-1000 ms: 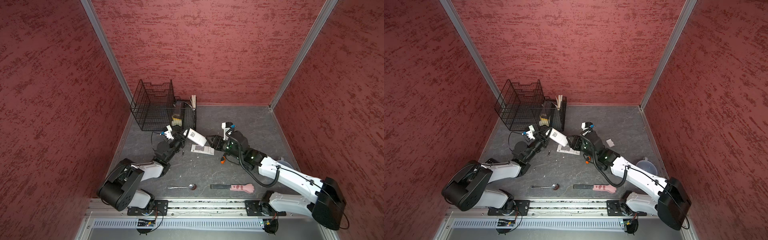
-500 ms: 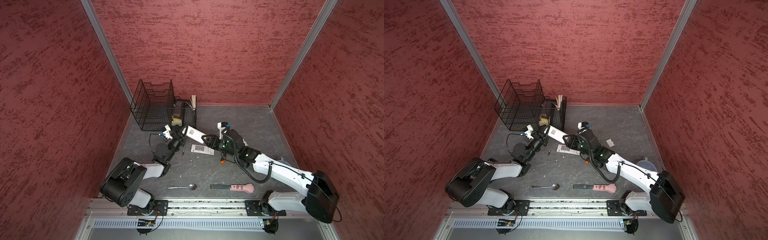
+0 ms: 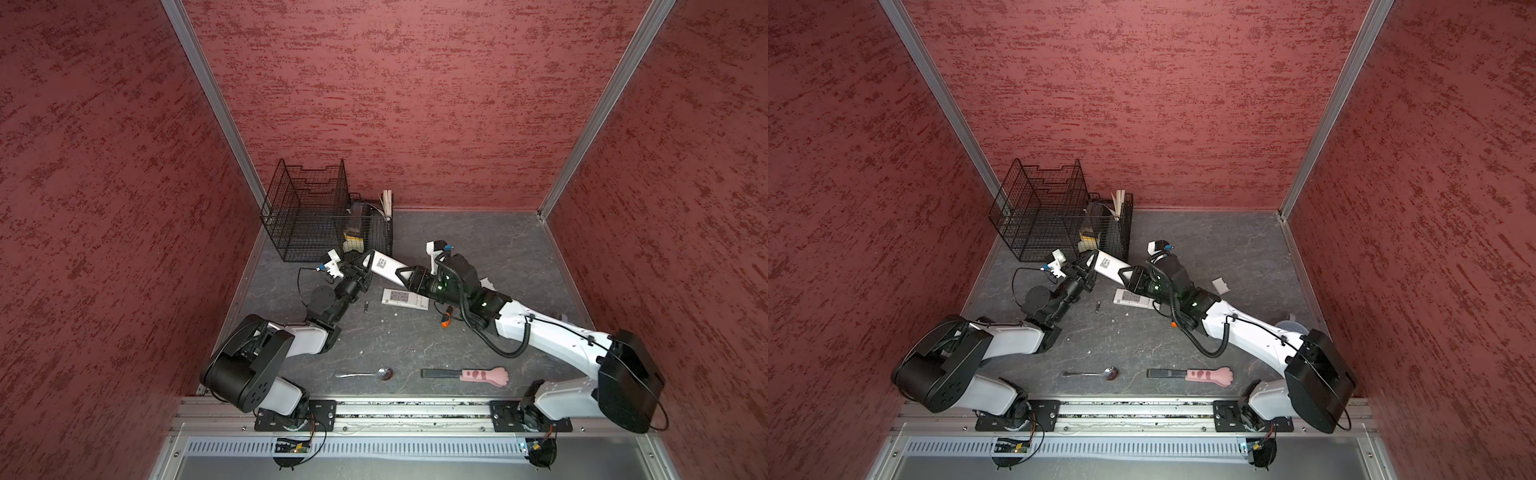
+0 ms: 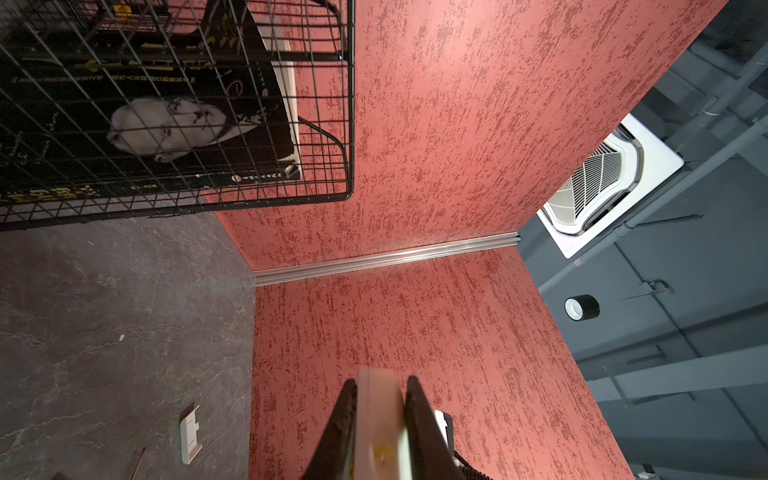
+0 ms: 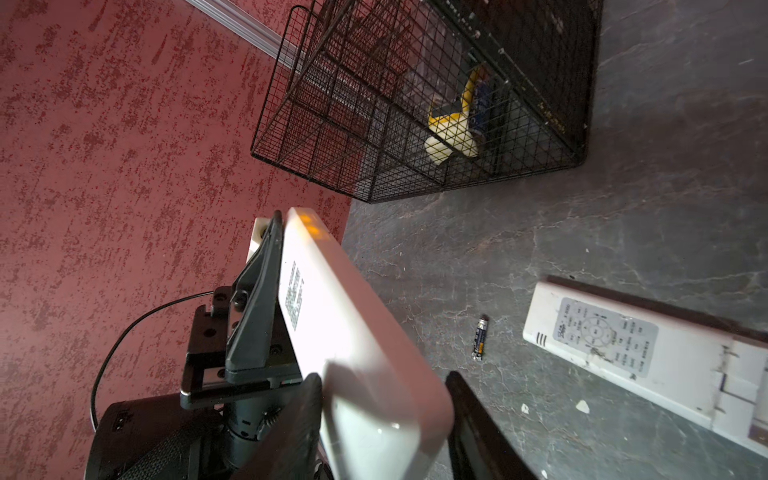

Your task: Unload the batteries from the remote control

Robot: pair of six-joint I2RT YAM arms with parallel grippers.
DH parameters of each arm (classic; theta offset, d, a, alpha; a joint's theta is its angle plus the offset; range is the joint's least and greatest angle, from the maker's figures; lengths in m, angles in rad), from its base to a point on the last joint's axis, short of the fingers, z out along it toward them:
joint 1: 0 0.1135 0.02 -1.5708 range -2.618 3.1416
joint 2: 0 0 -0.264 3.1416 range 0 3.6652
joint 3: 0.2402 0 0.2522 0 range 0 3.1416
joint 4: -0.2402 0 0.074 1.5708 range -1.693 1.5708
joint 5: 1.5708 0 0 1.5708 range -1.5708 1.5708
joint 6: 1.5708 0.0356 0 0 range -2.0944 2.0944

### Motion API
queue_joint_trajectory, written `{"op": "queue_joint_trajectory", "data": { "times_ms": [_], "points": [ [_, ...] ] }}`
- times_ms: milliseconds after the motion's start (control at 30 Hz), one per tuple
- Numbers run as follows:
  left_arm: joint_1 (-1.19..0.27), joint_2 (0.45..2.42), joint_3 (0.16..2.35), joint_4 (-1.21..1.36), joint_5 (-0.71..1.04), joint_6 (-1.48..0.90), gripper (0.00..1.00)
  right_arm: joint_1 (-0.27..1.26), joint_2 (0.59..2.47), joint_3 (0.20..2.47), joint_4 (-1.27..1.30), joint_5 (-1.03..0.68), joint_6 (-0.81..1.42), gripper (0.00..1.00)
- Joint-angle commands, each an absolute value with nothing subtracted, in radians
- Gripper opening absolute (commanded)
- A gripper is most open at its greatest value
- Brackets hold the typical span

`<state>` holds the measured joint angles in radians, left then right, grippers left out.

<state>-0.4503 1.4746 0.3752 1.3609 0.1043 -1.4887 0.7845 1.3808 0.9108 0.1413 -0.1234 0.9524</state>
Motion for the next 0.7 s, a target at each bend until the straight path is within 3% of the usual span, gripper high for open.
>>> {"op": "queue_joint_trajectory", "data": {
  "times_ms": [0, 300, 500, 667],
  "points": [
    [-0.444, 1.487, 0.377, 1.413, 0.119, -1.497, 0.0, 0.79, 1.393, 0.943, 0.163, -0.129, 0.979, 0.49],
    [-0.433, 1.482, 0.375, 1.413, 0.122, -1.511, 0.0, 0.793, 1.396, 0.931, 0.161, -0.121, 0.989, 0.31],
    [-0.424, 1.482, 0.373, 1.413, 0.126, -1.529, 0.0, 0.795, 1.386, 0.909, 0.16, -0.117, 0.996, 0.31],
    [-0.417, 1.48, 0.368, 1.413, 0.124, -1.534, 0.0, 0.795, 1.375, 0.898, 0.151, -0.108, 0.999, 0.37]
  ]
}}
